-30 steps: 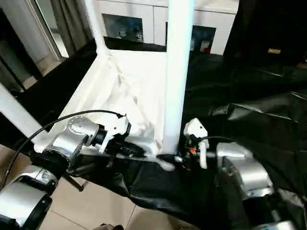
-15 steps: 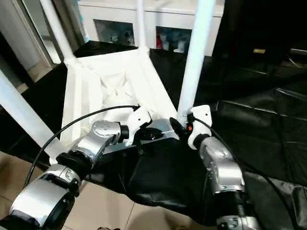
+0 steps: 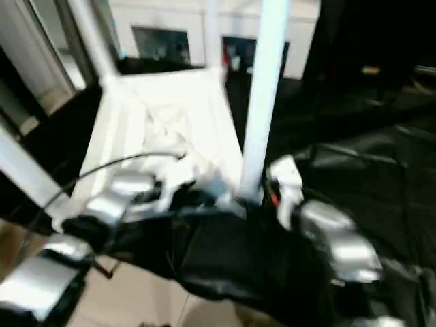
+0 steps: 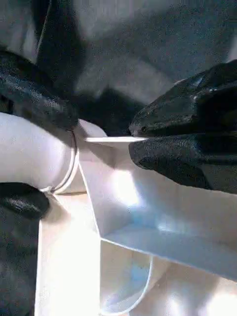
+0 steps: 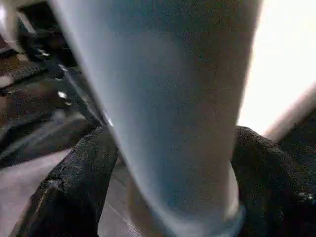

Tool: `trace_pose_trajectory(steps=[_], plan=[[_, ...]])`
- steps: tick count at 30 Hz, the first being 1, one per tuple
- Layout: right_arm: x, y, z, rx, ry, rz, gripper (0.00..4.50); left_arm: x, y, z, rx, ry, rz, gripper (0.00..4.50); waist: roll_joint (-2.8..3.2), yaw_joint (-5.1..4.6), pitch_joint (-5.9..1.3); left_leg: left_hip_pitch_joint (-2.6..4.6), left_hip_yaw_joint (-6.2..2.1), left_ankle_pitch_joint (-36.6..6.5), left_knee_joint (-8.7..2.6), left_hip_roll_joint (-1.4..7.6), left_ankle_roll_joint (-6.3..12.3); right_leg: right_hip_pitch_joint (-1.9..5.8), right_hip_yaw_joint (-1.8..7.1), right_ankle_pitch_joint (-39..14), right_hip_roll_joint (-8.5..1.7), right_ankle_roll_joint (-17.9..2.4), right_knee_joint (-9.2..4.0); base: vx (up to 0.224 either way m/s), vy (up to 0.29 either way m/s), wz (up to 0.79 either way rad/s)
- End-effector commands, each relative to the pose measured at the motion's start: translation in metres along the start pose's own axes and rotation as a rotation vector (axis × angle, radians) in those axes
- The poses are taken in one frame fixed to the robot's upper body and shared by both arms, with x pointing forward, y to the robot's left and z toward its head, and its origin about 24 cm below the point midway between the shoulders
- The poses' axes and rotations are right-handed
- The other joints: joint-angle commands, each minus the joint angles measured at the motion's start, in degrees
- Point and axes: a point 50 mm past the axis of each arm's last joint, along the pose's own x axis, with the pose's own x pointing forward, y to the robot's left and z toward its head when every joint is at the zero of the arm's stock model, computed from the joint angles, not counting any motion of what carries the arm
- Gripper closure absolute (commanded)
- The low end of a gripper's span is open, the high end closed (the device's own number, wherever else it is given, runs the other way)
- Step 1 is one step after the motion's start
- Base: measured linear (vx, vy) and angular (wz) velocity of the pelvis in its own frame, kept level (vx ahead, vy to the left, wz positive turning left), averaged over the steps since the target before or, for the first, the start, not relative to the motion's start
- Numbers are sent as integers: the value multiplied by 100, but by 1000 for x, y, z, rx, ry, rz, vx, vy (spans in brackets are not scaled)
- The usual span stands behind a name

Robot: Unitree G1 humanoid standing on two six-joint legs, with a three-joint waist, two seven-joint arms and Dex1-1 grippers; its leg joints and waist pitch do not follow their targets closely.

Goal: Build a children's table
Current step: Rotate leg to tighten

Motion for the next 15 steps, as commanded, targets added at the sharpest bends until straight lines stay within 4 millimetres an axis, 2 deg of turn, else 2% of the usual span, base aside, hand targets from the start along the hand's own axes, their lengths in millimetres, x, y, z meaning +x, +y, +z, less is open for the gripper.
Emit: trace_pose_trajectory(steps=[1, 5, 9, 10, 12, 15], plan=[[2, 12, -2, 5, 25, 151, 85, 0, -4, 8, 44, -29, -96, 450, -125, 63, -456, 130, -65, -631, -273, 164, 862, 270, 8, 401, -27, -1783, -190, 0, 0, 0], [-7, 9, -1, 0, 43, 192, 101, -6, -7, 8, 37, -19, -164, 450, -125, 123, -455, 116, -71, -584, -259, 173, 920, 269, 1, 365, -40, -1812, -169, 0, 0, 0], [-9, 9, 0, -3, 52, 212, 131, -9, -7, 6, 39, 0, -185, 450, -117, 152, -426, 117, -72, -841, -279, 183, 791, 238, 2, -89, -37, -1775, -200, 0, 0, 0], [-9, 9, 0, -3, 52, 216, 153, -9, -7, 7, 39, 0, -182, 450, -130, 150, -411, 115, -72, -908, -289, 184, 759, 232, 2, -184, -36, -1755, -211, 0, 0, 0], [-9, 11, 0, 2, 51, 231, 159, -10, -6, 7, 38, -4, -178, 450, -129, 146, -408, 114, -80, -1048, -306, 183, 657, 237, 4, -446, -43, -1679, -231, 0, 0, 0], [-6, 14, -1, 19, 40, 242, 186, -10, -6, 7, 35, -9, -162, 450, -139, 144, -405, 115, -84, -1061, -312, 182, 603, 229, 8, -511, -43, -1629, -240, 0, 0, 0]])
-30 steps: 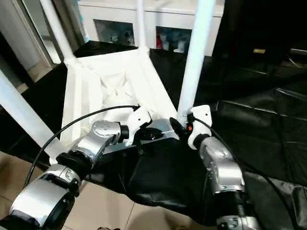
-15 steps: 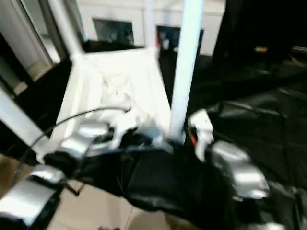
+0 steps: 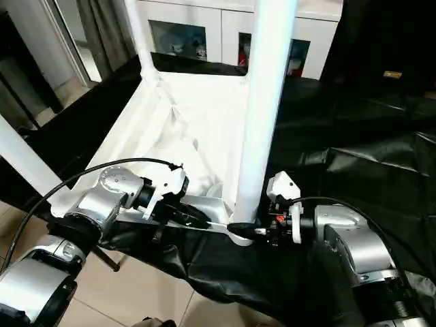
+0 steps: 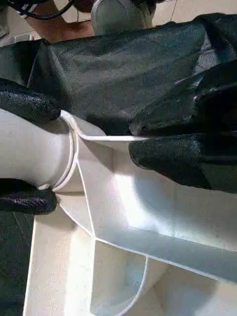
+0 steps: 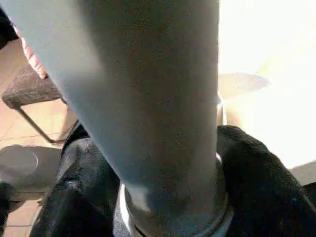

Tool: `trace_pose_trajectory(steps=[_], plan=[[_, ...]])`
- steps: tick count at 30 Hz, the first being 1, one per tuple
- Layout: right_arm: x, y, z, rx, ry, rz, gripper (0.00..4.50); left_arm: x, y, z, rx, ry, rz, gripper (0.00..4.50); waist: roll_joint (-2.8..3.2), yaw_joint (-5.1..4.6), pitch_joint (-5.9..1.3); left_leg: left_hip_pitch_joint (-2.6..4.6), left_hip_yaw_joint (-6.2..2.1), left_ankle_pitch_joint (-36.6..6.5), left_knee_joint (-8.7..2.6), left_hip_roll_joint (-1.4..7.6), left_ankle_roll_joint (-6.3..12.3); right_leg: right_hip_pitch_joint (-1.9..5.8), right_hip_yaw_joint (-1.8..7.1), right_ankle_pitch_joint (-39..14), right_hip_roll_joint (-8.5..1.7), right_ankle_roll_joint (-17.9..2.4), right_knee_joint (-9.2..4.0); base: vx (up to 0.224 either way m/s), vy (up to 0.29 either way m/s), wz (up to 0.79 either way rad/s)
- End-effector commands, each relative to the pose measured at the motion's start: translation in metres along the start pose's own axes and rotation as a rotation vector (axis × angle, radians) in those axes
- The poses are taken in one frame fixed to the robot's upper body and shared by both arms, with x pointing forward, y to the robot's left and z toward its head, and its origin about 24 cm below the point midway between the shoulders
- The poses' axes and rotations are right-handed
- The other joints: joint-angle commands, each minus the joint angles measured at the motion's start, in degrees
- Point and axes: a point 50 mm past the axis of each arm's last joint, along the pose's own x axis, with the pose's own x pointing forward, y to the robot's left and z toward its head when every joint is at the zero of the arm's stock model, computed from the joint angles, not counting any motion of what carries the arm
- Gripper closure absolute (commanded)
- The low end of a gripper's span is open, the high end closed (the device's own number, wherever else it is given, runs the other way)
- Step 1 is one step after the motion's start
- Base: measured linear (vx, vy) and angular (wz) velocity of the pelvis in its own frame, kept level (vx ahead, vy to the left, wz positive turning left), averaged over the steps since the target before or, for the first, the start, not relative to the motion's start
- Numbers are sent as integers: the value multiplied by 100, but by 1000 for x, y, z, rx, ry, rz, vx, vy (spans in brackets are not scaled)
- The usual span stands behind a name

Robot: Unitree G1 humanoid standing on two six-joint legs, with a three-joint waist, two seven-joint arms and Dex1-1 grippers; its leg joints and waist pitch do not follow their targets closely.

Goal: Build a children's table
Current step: Rotate leg to tighten

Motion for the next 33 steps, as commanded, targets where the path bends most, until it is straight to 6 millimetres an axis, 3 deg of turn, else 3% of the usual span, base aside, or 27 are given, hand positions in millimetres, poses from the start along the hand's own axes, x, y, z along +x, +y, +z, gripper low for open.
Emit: trace_pose_trajectory(steps=[1, 6, 8, 11, 12, 13, 15, 18, 21, 24, 26, 27, 28, 32, 33], plan=[[7, 7, -1, 25, -18, 32, 189, 2, 2, 10, 38, -37, 3, 450, -135, -4, -411, 180, -80, -1014, -386, 180, 612, 259, 5, -467, -33, -1589, -255, 0, 0, 0], [18, 4, -9, 83, -53, -117, 195, 10, 10, 11, 31, -37, 131, 450, -140, -7, -417, 169, -77, -951, -374, 168, 637, 249, 2, -442, -32, -1554, -257, 0, 0, 0], [29, -9, -22, 120, -37, -348, 196, 20, 21, 17, 8, -55, 281, 450, -147, -80, -384, 152, -91, -1197, -412, 139, 436, 219, -6, -988, -33, -1384, -315, 0, 0, 0], [36, -13, -27, 155, -43, -439, 200, 26, 26, 21, 3, -57, 358, 450, -162, -184, -366, 167, -121, -1578, -464, 129, 185, 214, -12, -1609, -31, -1180, -389, 0, 0, 0], [37, -13, -28, 158, -44, -447, 200, 27, 27, 21, 3, -56, 363, 450, -161, -200, -366, 162, -127, -1636, -471, 129, 158, 220, -11, -1697, -36, -1133, -400, 0, 0, 0], [46, -14, -29, 177, -51, -506, 208, 34, 30, 25, -6, -59, 404, 450, -120, -220, -352, 181, -127, -1765, -482, 127, 119, 179, 3, -1833, -28, -1034, -433, 0, 0, 0], [57, -16, -27, 204, -66, -584, 209, 42, 33, 30, -36, -89, 446, 450, -154, -267, -319, 192, -137, -2075, -510, 103, 16, 162, -16, -2252, -14, -906, -483, 0, 0, 0], [67, -16, -24, 216, -78, -614, 209, 50, 33, 35, -44, -104, 458, 450, -128, -298, -330, 222, -152, -2231, -522, 109, -58, 146, -5, -2446, -19, -798, -518, 0, 0, 0], [80, -10, -14, 247, -163, -552, 141, 61, 30, 38, -46, -121, 434, 450, -125, -340, -329, 207, -163, -2338, -539, 107, -32, 145, -13, -2368, -5, -766, -533, 0, 0, 0], [78, -9, -11, 220, -170, -522, 123, 61, 30, 37, -43, -117, 433, 450, -107, -343, -329, 191, -171, -2317, -552, 116, -9, 155, -11, -2196, -7, -818, -517, 0, 0, 0], [62, -10, -7, 123, -135, -451, 107, 55, 29, 33, -31, -102, 418, 450, -87, -331, -335, 210, -168, -2359, -551, 127, -15, 161, -9, -2034, -5, -867, -509, 0, 0, 0], [60, -9, -7, 115, -131, -438, 107, 54, 29, 33, -30, -100, 416, 450, -114, -317, -344, 215, -158, -2328, -534, 128, 28, 178, -4, -1905, -1, -901, -505, 0, 0, 0], [53, -9, -7, 89, -113, -401, 107, 52, 29, 31, -27, -96, 409, 450, -84, -302, -340, 224, -145, -2258, -530, 136, 83, 171, 11, -1732, -5, -977, -499, 0, 0, 0], [22, -11, -6, 15, -51, -335, 107, 44, 28, 28, -22, -88, 383, 450, -96, -223, -357, 215, -104, -1835, -474, 145, 317, 214, 25, -1298, -23, -1164, -459, 0, 0, 0], [6, -13, -5, -4, -27, -321, 107, 41, 27, 26, -13, -82, 361, 450, -102, -198, -370, 183, -106, -1625, -459, 142, 399, 253, 15, -1148, -31, -1207, -435, 0, 0, 0]])
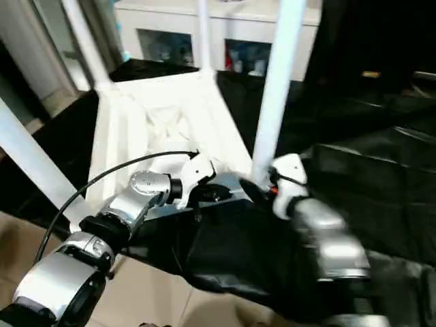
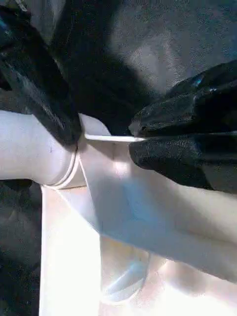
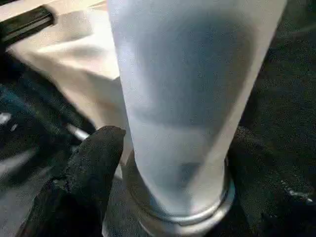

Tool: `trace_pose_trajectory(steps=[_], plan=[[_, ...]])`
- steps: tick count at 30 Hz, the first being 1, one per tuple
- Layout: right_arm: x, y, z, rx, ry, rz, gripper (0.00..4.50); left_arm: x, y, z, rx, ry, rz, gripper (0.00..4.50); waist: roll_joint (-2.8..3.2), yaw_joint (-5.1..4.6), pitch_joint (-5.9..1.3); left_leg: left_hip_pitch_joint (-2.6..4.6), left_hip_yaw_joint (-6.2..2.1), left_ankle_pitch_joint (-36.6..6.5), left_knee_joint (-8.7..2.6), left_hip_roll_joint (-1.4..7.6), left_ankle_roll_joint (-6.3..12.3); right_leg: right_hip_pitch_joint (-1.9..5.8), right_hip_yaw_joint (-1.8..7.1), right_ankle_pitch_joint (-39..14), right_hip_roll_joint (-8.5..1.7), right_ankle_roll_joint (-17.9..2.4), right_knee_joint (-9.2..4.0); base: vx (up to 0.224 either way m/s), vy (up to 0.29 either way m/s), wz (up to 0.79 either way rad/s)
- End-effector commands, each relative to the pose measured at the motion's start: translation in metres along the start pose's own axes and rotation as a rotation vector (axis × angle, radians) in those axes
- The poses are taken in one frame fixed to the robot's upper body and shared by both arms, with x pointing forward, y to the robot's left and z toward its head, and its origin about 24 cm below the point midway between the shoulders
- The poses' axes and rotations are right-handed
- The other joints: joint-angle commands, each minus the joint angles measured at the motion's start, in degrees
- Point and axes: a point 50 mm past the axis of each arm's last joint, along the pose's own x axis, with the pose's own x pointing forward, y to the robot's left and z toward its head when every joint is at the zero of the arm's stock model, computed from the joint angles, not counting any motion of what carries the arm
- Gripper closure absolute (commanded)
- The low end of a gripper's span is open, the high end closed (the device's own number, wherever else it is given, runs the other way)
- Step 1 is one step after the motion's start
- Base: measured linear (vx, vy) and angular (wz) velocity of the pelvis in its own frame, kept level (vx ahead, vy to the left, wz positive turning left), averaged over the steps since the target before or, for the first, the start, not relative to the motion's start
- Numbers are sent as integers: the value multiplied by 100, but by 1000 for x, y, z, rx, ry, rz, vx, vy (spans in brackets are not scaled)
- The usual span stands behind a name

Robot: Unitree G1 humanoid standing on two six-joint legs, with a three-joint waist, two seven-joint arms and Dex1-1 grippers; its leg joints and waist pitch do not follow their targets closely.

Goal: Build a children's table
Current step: Rotate leg to tighten

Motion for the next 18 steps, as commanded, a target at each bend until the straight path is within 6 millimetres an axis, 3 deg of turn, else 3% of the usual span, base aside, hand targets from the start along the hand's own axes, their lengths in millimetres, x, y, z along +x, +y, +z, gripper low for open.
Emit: trace_pose_trajectory(steps=[1, 4, 6, 10, 13, 18], plan=[[0, 17, -3, -3, 22, 190, 107, -2, 3, 10, 40, -38, -1, 450, -127, 25, -356, 130, -89, -1423, -394, 157, 512, 209, 0, -965, -27, -1265, -390, 0, 0, 0], [-26, 0, 0, -52, 70, 210, 107, -9, 0, 5, 64, -25, -80, 450, -108, 79, -379, 103, -94, -1050, -357, 166, 696, 242, -22, -522, -36, -1393, -318, 0, 0, 0], [-39, -7, 2, -68, 88, 222, 107, -12, -2, 4, 70, -22, -116, 450, -107, 106, -379, 122, -87, -999, -338, 183, 791, 240, -16, -370, -37, -1488, -309, 0, 0, 0], [-56, -18, 7, -85, 91, 211, 107, -16, -2, 2, 84, -10, -145, 450, -108, 116, -401, 88, -88, -866, -304, 176, 923, 249, -32, -117, -38, -1604, -262, 0, 0, 0], [-75, -26, 16, -111, 71, 196, 107, -22, -3, -1, 98, -4, -188, 450, -113, 118, -376, 84, -82, -1000, -316, 174, 940, 245, -38, -429, -48, -1574, -300, 0, 0, 0], [-84, -24, 22, -120, 51, 216, 107, -28, -6, -3, 112, -2, -251, 450, -99, 125, -364, 100, -89, -1105, -340, 195, 883, 230, -32, -700, -45, -1524, -318, 0, 0, 0]])
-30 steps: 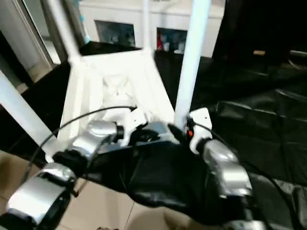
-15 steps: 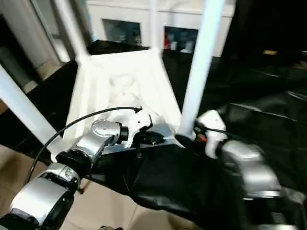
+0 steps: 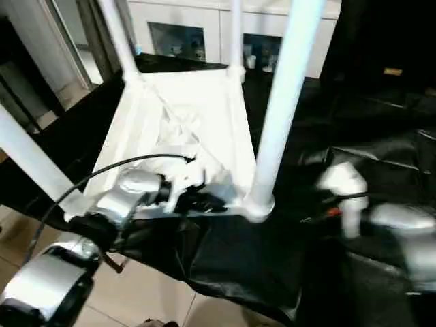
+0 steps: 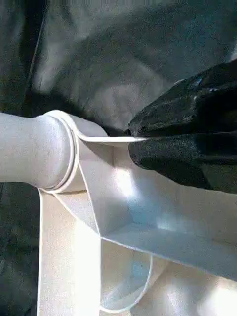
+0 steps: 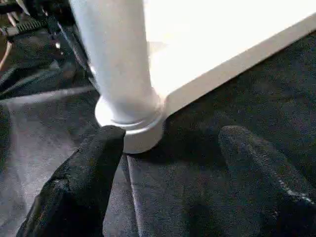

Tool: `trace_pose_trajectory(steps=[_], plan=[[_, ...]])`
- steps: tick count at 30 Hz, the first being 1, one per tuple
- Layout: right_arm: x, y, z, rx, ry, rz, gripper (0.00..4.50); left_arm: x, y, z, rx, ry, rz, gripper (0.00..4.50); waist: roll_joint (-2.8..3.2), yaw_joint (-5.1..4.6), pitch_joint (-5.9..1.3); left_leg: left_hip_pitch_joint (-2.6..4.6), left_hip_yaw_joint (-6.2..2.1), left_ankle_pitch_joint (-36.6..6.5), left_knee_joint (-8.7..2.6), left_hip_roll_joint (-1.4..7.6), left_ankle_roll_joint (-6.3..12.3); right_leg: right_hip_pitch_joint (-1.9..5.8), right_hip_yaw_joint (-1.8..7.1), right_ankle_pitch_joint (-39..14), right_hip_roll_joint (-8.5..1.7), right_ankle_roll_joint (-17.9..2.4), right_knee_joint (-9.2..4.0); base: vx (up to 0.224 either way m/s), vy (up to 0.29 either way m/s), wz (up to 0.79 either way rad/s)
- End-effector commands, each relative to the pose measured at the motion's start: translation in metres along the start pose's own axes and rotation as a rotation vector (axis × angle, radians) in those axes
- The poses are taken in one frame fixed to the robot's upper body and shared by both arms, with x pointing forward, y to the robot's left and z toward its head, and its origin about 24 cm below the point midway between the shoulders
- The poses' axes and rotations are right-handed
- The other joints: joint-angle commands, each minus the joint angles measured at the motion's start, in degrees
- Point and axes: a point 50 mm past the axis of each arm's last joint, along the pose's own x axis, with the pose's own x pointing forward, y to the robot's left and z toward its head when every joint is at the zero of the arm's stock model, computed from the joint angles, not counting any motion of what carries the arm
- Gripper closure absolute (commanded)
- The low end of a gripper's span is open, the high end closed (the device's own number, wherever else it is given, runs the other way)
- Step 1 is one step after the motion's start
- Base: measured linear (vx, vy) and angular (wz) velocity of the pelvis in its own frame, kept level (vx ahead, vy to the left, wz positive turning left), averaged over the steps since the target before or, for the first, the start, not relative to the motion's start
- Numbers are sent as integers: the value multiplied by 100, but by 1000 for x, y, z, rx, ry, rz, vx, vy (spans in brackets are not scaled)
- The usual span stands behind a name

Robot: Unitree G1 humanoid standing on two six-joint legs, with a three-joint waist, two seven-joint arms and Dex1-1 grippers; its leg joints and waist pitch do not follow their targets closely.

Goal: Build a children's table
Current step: Rotate leg to tighten

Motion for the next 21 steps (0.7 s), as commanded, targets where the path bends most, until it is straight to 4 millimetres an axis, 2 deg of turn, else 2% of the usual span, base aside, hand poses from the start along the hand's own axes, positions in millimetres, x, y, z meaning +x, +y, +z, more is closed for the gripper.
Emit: trace_pose_trajectory(steps=[1, 6, 9, 12, 13, 14, 16, 17, 21], plan=[[-1, 6, 5, -18, -20, 38, 107, -1, -7, 4, 51, -18, -100, 450, -156, 10, -366, 153, -93, -1132, -366, 182, 833, 257, -19, -686, -45, -1538, -323, 0, 0, 0], [-2, 7, 5, -20, -21, 41, 107, -5, -11, 2, 71, -9, -167, 450, -140, 38, -371, 174, -83, -1107, -363, 183, 811, 237, -14, -667, -40, -1559, -318, 0, 0, 0], [-7, 1, 2, -18, -2, -13, 107, -10, -18, -2, 89, 34, -264, 450, -135, 51, -378, 174, -89, -1119, -380, 191, 738, 248, -12, -706, -51, -1552, -312, 0, 0, 0], [-9, -8, 3, -17, -11, -100, 107, -11, -20, -2, 113, 45, -294, 450, -130, 50, -384, 180, -81, -1102, -374, 183, 708, 240, -14, -661, -44, -1577, -307, 0, 0, 0], [-6, -19, 6, -9, -45, -228, 107, -11, -21, 1, 141, 32, -314, 450, -156, 38, -406, 174, -74, -1002, -361, 174, 684, 243, -13, -605, -42, -1583, -287, 0, 0, 0], [-3, -25, 7, -5, -71, -301, 107, -9, -22, 3, 168, 25, -326, 450, -147, 33, -405, 161, -80, -962, -360, 161, 665, 243, -24, -619, -43, -1582, -280, 0, 0, 0], [0, -28, 8, -6, -90, -342, 107, -8, -22, 5, 191, 21, -330, 450, -159, 30, -420, 190, -64, -979, -345, 159, 631, 234, -15, -670, -39, -1553, -292, 0, 0, 0], [2, -29, 9, -9, -100, -364, 107, -7, -22, 6, 205, 18, -333, 450, -138, 44, -428, 205, -59, -948, -337, 170, 656, 226, -8, -579, -39, -1571, -280, 0, 0, 0], [12, -25, 6, 5, -111, -372, 107, -4, -20, 11, 232, 4, -331, 450, -136, 74, -464, 180, -63, -714, -306, 165, 793, 256, -20, -186, -33, -1606, -221, 0, 0, 0]])
